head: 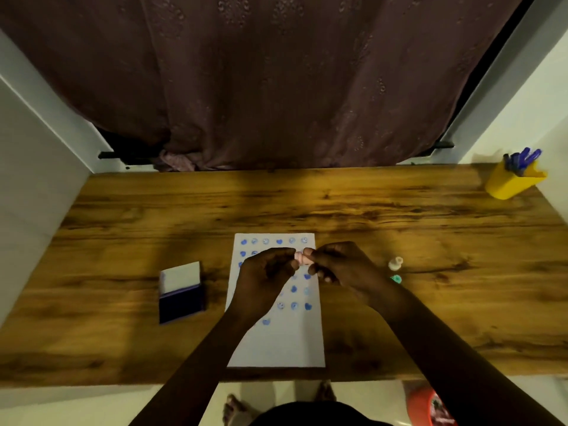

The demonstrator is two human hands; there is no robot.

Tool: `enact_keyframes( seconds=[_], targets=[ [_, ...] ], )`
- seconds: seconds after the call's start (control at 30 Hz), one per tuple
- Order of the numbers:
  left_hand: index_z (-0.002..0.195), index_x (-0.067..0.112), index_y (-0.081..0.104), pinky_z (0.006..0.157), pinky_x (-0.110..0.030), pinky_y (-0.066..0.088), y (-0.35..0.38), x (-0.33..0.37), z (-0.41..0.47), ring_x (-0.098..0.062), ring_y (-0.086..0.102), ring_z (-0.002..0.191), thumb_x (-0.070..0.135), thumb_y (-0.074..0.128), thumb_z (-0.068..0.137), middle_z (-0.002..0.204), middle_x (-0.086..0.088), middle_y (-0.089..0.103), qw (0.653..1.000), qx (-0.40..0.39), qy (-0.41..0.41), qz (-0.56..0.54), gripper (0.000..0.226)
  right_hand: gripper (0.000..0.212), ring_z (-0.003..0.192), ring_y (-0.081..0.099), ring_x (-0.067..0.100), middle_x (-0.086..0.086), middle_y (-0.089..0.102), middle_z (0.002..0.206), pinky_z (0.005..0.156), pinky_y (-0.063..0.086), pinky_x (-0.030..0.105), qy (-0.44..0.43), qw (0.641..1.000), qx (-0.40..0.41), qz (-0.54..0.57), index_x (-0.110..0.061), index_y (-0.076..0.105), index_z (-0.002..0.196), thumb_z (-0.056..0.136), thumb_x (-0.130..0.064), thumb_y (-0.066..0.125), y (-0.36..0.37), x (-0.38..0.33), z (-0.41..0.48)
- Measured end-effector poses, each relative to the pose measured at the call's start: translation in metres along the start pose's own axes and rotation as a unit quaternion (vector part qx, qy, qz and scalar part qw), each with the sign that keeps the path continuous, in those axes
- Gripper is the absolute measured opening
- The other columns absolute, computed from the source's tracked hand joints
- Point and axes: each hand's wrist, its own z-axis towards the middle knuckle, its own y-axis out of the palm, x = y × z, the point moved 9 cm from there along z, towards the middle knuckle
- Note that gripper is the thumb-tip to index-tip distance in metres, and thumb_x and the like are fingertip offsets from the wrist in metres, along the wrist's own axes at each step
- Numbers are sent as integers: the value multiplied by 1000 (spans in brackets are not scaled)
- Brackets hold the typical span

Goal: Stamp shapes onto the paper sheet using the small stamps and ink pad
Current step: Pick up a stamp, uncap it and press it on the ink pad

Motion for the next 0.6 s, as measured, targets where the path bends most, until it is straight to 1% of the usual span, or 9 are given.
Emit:
enact_keyframes(
  seconds=[0.07, 0.1, 0.17, 0.27, 0.33, 0.4, 0.47, 0.57, 0.6],
  targets=[
    [110, 53, 70, 79, -10, 56, -13, -2, -5, 4, 74, 99, 32, 76, 90, 103, 32, 76, 1000, 2, -6, -1, 29, 56, 69, 68, 10, 6, 81, 89, 62, 53, 22, 4, 1000, -20, 22, -18, 81, 94, 61, -64, 79, 16, -1, 3],
    [114, 53, 69, 79, -10, 57, -19, -3, -7, 5, 73, 99, 36, 75, 90, 102, 34, 76, 1000, 3, -7, 8, 30, 51, 71, 69, 11, 6, 81, 90, 65, 55, 22, 4, 999, -26, 23, -17, 81, 96, 66, -59, 80, 23, -1, 5],
    [119, 50, 70, 88, -16, 59, -32, -6, -11, 5, 71, 105, 40, 73, 91, 105, 35, 75, 999, 10, -8, 40, 30, 32, 76, 71, 13, 7, 80, 92, 71, 58, 25, -10, 999, -35, 22, -16, 80, 98, 81, -43, 79, 36, -5, 9],
    [123, 33, 75, 98, -36, 60, -51, -13, -16, -5, 72, 111, 37, 72, 93, 117, 16, 78, 999, 24, -21, 28, 30, 25, 82, 74, 15, 6, 80, 95, 77, 61, 26, -42, 998, -40, 16, -16, 80, 103, 84, -32, 82, 55, -13, 15],
    [123, 29, 75, 97, -39, 60, -66, -17, -19, -7, 73, 111, 30, 73, 94, 117, 11, 79, 999, 30, -25, 8, 28, 26, 90, 76, 16, 3, 81, 98, 79, 62, 28, -63, 997, -42, 9, -17, 79, 107, 83, -25, 83, 68, -20, 18],
    [121, 24, 76, 93, -41, 62, -82, -23, -21, -8, 76, 102, 26, 72, 96, 109, 6, 81, 999, 38, -34, 6, 26, 26, 98, 76, 15, -1, 80, 103, 86, 61, 30, -94, 995, -40, -12, -18, 79, 109, 83, -17, 83, 81, -28, 21],
    [122, 19, 76, 90, -43, 63, -101, -34, -26, -10, 77, 97, 26, 71, 97, 105, 3, 82, 997, 53, -62, -2, 27, 28, 99, 75, 10, -5, 80, 105, 88, 60, 26, -124, 991, -37, -34, -18, 79, 109, 82, -14, 84, 93, -35, 25],
    [115, 25, 77, 65, -35, 65, -131, -46, -39, -12, 79, 82, 26, 71, 96, 91, 8, 82, 993, 85, -67, -38, 20, 29, 98, 75, 4, -10, 80, 103, 84, 59, 20, -153, 985, -29, -72, -22, 80, 107, 79, -24, 86, 112, -44, 30],
    [112, 28, 77, 60, -37, 65, -142, -50, -43, -17, 79, 75, 28, 71, 96, 86, 6, 81, 991, 98, -73, -46, 18, 29, 96, 74, 3, -11, 80, 101, 82, 58, 17, -162, 983, -25, -86, -23, 80, 106, 78, -27, 87, 120, -45, 32]
  ],
)
